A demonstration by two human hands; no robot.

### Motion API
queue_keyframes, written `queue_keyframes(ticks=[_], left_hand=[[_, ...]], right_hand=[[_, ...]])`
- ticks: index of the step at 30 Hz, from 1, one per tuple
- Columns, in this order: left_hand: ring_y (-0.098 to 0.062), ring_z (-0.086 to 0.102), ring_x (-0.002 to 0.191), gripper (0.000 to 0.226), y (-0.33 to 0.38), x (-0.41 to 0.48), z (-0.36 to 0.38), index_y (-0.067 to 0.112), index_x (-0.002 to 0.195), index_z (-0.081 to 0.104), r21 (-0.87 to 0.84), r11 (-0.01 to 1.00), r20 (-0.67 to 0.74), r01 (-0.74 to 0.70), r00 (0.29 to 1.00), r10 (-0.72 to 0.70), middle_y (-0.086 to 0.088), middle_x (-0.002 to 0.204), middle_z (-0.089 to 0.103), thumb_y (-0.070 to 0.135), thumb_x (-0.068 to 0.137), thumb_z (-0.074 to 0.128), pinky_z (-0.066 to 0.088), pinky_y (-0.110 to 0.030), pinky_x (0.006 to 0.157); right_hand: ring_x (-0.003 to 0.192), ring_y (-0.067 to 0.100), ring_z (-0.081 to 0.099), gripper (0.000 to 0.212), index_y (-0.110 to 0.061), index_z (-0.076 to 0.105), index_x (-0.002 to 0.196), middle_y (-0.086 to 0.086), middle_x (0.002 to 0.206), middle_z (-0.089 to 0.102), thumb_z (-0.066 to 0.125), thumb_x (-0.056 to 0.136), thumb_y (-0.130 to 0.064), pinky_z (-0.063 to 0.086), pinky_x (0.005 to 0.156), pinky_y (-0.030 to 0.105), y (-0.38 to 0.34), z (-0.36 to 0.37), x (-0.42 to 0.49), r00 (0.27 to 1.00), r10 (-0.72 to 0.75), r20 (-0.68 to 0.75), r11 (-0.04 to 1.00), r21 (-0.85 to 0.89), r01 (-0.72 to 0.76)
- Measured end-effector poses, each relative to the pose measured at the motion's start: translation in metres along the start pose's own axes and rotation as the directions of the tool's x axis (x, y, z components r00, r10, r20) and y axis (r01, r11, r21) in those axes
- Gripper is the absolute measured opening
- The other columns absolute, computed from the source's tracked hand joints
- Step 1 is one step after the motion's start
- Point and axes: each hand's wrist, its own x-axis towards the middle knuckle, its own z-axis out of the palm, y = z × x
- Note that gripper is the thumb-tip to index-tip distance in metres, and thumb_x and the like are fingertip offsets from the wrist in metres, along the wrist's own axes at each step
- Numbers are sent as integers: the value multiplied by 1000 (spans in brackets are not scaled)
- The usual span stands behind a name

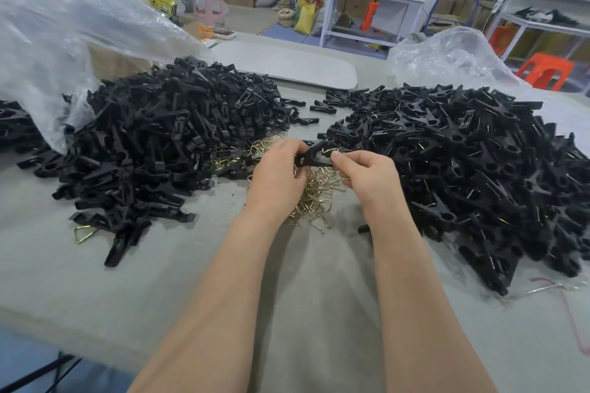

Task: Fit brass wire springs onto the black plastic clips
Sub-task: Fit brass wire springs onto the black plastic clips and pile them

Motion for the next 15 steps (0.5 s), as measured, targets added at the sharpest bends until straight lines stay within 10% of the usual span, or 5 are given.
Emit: queue_keyframes(ticks=[15], left_hand=[[-20, 59, 96, 23, 3, -2, -2, 17, 104, 66, 33, 995, 74, -99, 993, 96, 2, 106, 62, 6, 84, 65, 49, -41, 86]], right_hand=[[51, 2, 48, 22, -22, 64, 61, -12, 48, 53, 70, 82, -25, 32, 49, 7, 0, -3, 0, 992, -113, -54, 940, -328, 89]])
